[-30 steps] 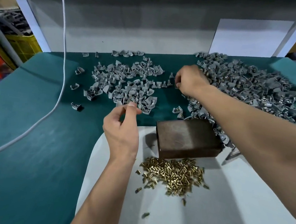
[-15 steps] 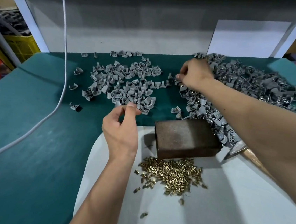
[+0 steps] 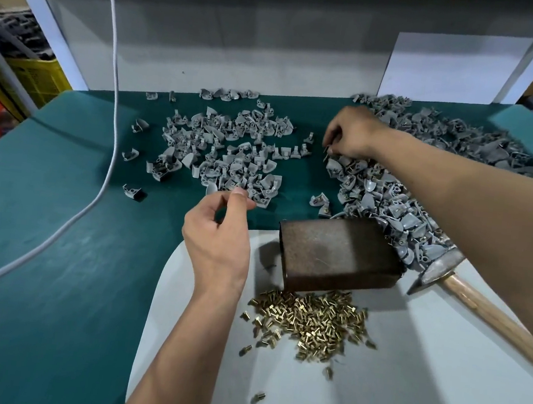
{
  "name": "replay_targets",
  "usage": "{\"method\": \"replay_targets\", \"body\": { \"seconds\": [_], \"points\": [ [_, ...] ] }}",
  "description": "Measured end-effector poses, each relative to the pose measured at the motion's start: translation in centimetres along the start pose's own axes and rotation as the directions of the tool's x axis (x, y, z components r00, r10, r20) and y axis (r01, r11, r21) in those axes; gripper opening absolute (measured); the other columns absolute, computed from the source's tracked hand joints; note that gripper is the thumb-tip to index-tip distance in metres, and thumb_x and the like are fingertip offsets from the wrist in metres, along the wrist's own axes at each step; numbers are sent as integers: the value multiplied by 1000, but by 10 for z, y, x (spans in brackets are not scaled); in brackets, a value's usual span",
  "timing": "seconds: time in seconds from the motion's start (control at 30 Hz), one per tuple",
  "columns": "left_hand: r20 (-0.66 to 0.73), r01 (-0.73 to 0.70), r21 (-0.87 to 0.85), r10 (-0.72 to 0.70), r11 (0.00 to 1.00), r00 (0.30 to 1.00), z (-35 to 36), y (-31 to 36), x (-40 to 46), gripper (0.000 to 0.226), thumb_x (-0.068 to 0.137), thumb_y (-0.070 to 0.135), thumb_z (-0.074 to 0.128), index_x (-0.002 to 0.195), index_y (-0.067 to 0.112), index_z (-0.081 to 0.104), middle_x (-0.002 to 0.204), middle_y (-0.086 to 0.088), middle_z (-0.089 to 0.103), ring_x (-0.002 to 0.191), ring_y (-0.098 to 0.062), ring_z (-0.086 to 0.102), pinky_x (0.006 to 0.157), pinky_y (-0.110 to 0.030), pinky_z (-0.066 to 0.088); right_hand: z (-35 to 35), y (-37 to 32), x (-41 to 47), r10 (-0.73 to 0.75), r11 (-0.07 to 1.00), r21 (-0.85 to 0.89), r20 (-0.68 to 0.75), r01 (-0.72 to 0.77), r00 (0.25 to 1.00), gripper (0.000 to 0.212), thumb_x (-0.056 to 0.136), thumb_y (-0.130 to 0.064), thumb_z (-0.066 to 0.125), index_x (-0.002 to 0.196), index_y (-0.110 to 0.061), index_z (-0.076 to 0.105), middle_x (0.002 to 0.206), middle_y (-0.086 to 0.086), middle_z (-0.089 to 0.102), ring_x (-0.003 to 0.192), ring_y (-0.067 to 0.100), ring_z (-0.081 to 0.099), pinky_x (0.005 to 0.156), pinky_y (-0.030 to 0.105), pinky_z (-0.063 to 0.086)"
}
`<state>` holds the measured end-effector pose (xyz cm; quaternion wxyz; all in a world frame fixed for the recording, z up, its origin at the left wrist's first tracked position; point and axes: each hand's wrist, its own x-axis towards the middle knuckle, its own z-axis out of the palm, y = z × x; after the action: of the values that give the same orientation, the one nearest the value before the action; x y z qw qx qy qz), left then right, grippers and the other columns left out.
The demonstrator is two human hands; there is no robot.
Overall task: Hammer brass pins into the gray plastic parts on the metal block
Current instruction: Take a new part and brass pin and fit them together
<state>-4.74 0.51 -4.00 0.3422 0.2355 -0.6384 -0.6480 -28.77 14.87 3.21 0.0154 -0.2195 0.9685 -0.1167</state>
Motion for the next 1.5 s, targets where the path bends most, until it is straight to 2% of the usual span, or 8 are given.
{"method": "replay_targets", "body": {
  "seconds": [0.3,0.4,0.5,0.7,0.87,1.17,1.37,1.5],
  "points": [
    [8,2,12,-2,1000,1000,0,2,-1,29,93,30,60,70,24,77,81,5,75,77,0,64,80,-27,53,0,7,1,63,994,-93,14,-61,998,15,94,-8,64,101,-1,75,107,19,74,98,33,72,92,45,60],
    [6,-1,16,1,1000,1000,1,3,-1,30,91,35,58,71,23,77,82,4,75,72,3,61,72,-18,50,7,-5,8,8,995,-102,-24,-10,1000,29,104,-21,57,129,-10,66,133,16,64,122,34,60,109,39,47],
    [5,0,20,0,1000,1000,0,4,-1,29,90,35,58,71,23,77,82,1,74,70,4,60,68,-10,48,17,-18,13,-69,984,-156,95,83,993,55,103,-2,51,154,-20,43,162,11,35,150,33,32,122,40,26],
    [13,-6,32,5,999,1000,0,4,-1,28,90,35,59,71,24,77,82,1,74,69,4,58,66,-9,47,18,-32,6,-214,965,-136,77,223,974,38,91,1,69,126,-16,71,132,11,65,114,27,65,103,33,51],
    [8,5,28,-5,1000,1000,0,7,-2,28,89,34,60,68,24,76,80,3,75,75,0,63,76,-23,51,14,-54,-16,-339,933,-100,71,345,938,29,87,-5,78,114,-13,76,115,7,73,89,13,63,86,25,52],
    [57,-68,3,68,998,996,-1,15,-1,22,96,30,65,83,16,75,73,4,69,68,-8,59,65,-25,49,-14,-81,-109,-434,847,303,-80,437,897,40,76,-3,87,113,-12,76,95,-1,76,81,5,72,78,15,56],
    [305,80,-231,-6,970,952,-14,26,3,10,89,1,75,98,6,76,76,-10,76,61,-18,67,60,-27,55,-8,-91,-160,-482,787,309,-235,535,844,43,77,-7,84,118,-12,73,99,-2,75,88,6,70,85,28,58],
    [277,165,-342,-68,925,958,-29,34,13,12,87,-5,73,93,5,75,76,-10,75,61,-20,69,64,-30,59,-5,-95,-176,-489,813,220,-245,540,837,36,81,-19,85,114,-19,71,102,-6,70,88,9,64,86,31,56]
  ]
}}
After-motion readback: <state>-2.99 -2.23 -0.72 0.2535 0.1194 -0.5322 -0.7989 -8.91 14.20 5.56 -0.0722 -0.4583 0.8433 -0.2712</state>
